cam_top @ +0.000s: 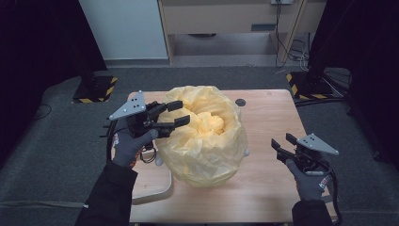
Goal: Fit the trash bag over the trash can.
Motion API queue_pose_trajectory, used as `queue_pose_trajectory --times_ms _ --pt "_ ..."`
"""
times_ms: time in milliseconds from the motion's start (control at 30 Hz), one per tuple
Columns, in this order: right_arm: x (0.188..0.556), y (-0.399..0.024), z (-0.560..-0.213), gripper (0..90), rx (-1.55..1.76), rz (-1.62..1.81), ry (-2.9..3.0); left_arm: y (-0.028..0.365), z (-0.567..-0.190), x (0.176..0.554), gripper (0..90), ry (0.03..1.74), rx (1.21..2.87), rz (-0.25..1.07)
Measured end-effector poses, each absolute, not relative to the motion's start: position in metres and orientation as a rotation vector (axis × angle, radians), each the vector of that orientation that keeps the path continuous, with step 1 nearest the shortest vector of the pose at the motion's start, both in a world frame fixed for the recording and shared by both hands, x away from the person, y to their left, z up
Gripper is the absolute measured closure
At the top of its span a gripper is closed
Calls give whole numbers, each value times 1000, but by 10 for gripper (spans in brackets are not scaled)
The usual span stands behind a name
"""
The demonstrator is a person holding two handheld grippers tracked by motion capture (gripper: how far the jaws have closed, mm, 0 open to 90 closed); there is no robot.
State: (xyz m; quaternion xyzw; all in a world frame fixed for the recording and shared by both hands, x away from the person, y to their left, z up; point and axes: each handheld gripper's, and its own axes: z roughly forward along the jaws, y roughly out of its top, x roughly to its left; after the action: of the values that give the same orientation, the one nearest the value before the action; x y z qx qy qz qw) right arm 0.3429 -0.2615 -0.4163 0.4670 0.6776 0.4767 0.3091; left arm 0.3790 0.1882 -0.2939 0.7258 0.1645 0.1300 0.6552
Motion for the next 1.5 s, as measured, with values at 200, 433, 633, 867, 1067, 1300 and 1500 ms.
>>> queue_pose_trajectory --times_ms 200,433,633,867,1067,1300,1500 --pt "343 -260 -417 386 1239 1255 1798 187 -298 381 394 362 1672 274" --pt "344 -260 -418 386 1240 1251 1800 186 -302 382 376 361 1682 265" --pt "344 -260 -418 386 1236 1248 1800 190 -302 382 335 371 1605 262" --pt "343 -262 -416 386 1242 1249 1794 198 -287 377 323 335 1523 281" --pt "343 -262 -416 385 1241 1246 1795 199 -269 376 320 314 1503 296" --pt "344 -265 -419 385 1253 1257 1786 190 -251 375 316 279 1513 291" --pt "344 -271 -421 386 1275 1268 1766 177 -243 377 312 253 1520 281"
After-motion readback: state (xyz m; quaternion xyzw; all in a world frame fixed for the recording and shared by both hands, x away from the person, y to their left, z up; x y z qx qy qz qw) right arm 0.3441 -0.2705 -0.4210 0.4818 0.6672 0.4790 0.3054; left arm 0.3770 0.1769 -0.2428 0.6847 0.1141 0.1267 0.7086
